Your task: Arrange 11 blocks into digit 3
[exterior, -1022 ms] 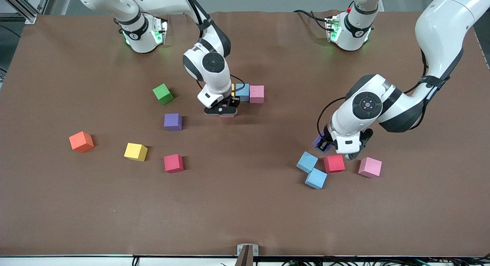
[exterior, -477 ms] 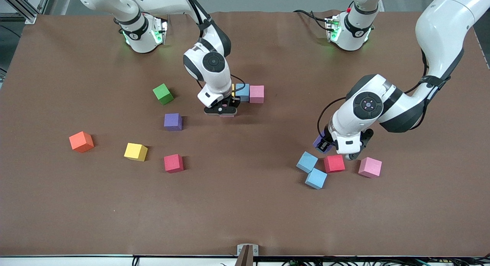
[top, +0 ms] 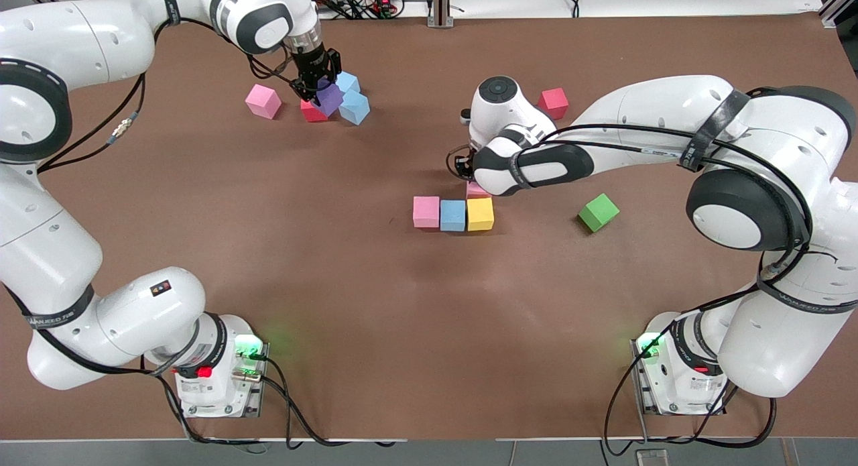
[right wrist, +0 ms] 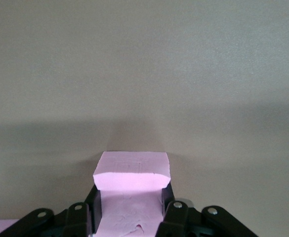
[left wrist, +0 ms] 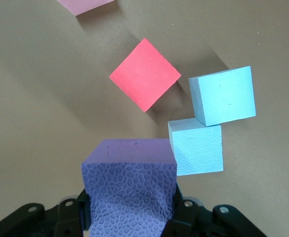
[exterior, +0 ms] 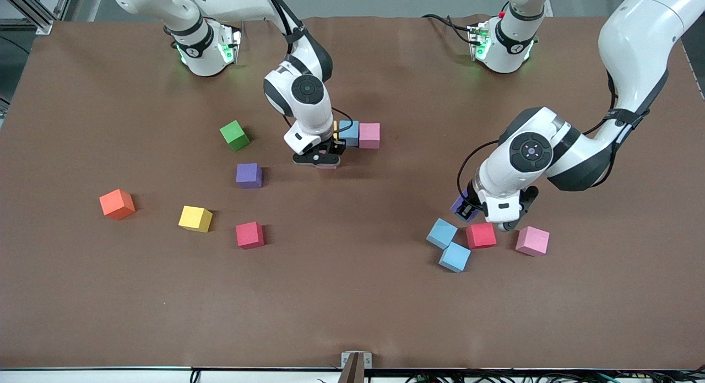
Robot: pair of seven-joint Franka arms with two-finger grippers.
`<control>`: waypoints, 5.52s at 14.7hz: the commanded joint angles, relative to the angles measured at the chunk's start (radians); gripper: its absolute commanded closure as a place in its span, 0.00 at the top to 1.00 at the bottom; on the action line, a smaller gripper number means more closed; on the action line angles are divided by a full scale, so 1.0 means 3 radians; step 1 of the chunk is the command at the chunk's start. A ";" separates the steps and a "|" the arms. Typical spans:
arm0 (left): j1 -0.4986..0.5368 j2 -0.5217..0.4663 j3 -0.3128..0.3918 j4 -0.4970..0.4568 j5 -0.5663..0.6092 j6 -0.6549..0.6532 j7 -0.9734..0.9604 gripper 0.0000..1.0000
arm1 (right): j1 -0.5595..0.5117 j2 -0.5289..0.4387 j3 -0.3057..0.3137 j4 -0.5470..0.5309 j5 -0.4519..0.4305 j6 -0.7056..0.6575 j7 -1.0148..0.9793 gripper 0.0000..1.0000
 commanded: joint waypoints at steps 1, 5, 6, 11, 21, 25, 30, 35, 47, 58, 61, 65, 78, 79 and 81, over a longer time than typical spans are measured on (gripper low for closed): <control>-0.0022 -0.0005 -0.0010 0.0054 -0.0055 -0.0078 -0.0017 0.52 | 0.0043 -0.0109 -0.0011 -0.0107 -0.0024 -0.0010 0.0075 0.01; -0.0017 -0.0005 -0.0010 0.0054 -0.0055 -0.0078 -0.0006 0.52 | 0.0043 -0.0109 -0.0011 -0.0107 -0.0024 -0.0026 0.0080 0.01; -0.0012 -0.0005 -0.0010 0.0054 -0.0050 -0.0078 -0.0001 0.53 | 0.0048 -0.0109 -0.0011 -0.0107 -0.0024 -0.0021 0.0116 0.01; -0.0017 -0.0005 -0.0010 0.0054 -0.0050 -0.0078 0.0004 0.52 | 0.0089 -0.0109 -0.0011 -0.0107 -0.0024 -0.0021 0.0147 0.01; -0.0017 -0.0005 -0.0010 0.0059 -0.0055 -0.0078 0.0004 0.52 | 0.0079 -0.0109 -0.0016 -0.0107 -0.0034 -0.0031 0.0101 0.01; -0.0022 -0.0005 -0.0010 0.0080 -0.0055 -0.0078 0.0004 0.52 | 0.0059 -0.0109 -0.0016 -0.0112 -0.0044 -0.0041 0.0030 0.01; -0.0022 -0.0005 -0.0010 0.0085 -0.0055 -0.0078 -0.0001 0.52 | 0.0053 -0.0115 -0.0021 -0.0107 -0.0044 -0.0087 0.0039 0.01; -0.0022 -0.0005 -0.0010 0.0085 -0.0055 -0.0078 -0.0001 0.52 | 0.0059 -0.0109 -0.0021 -0.0102 -0.0039 -0.0051 0.0121 0.01; -0.0022 -0.0020 -0.0010 0.0085 -0.0055 -0.0078 -0.0012 0.53 | 0.0048 -0.0104 -0.0026 0.0102 -0.0039 -0.0163 0.0091 1.00; -0.0022 -0.0005 -0.0010 0.0085 -0.0055 -0.0078 -0.0006 0.53 | 0.0089 -0.0084 -0.0032 0.0092 -0.0054 -0.0230 0.0096 1.00; -0.0022 -0.0005 -0.0010 0.0085 -0.0055 -0.0078 0.0004 0.53 | 0.0089 -0.0043 -0.0037 0.0097 -0.0054 -0.0179 0.0101 1.00; -0.0022 -0.0005 -0.0010 0.0085 -0.0055 -0.0078 0.0009 0.53 | 0.0089 0.0033 -0.0037 0.0102 -0.0064 -0.0093 0.0101 1.00; -0.0022 0.0000 -0.0010 0.0085 -0.0055 -0.0078 0.0014 0.53 | 0.0064 -0.0022 -0.0037 -0.0051 -0.0100 -0.0118 0.0075 1.00; -0.0022 -0.0005 -0.0010 0.0085 -0.0055 -0.0078 0.0014 0.53 | 0.0074 -0.0028 -0.0037 -0.0066 -0.0100 -0.0143 0.0080 1.00; -0.0017 -0.0005 -0.0010 0.0095 -0.0055 -0.0078 0.0014 0.53 | 0.0079 -0.0028 -0.0037 -0.0066 -0.0100 -0.0159 0.0085 1.00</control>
